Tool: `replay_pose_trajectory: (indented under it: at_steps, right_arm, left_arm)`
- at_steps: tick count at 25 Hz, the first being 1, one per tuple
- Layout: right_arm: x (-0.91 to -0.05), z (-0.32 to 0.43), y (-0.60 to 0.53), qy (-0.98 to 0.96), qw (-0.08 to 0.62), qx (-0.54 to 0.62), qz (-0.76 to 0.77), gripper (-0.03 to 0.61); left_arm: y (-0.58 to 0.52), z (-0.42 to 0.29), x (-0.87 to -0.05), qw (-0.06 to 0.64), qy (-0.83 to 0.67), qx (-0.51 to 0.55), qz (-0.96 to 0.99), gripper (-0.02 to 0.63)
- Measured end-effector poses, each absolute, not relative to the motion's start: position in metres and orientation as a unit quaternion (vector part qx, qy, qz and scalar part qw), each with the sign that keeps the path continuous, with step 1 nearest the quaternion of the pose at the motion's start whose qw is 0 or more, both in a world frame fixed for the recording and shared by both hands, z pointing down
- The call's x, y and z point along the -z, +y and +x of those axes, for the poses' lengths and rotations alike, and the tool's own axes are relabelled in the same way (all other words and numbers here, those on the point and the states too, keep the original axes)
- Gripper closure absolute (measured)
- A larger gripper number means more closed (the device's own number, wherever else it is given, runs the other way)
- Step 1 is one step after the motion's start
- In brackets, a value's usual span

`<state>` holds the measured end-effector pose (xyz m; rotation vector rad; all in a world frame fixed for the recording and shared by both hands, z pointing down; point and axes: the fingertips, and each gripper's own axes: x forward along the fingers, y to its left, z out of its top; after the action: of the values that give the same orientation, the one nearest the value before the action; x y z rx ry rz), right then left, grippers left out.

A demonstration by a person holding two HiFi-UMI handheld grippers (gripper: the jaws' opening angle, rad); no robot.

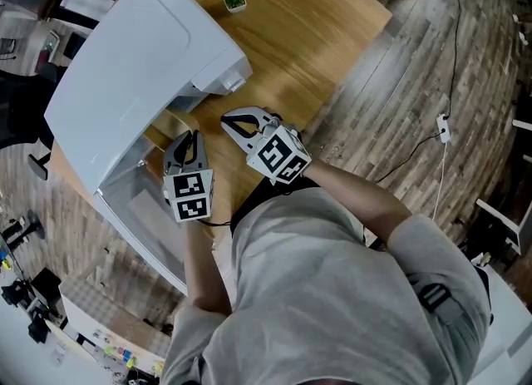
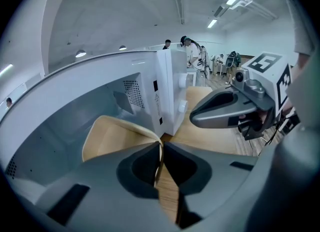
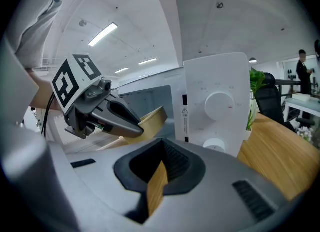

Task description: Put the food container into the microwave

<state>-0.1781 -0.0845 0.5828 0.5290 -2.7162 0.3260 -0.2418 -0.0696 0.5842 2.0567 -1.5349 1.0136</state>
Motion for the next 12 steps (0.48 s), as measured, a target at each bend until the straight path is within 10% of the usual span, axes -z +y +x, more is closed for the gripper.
replay_pose_trajectory:
  at_steps: [12]
  right_arm:
    - [-0.5876,-0.1762,-0.0842,-0.956,0.178,-0.123,0.199,0.574]
  left_arm:
    - [-0.0685,-0.2504,-0.5902,0.193,-0.535,-0.383,0.728,0.577]
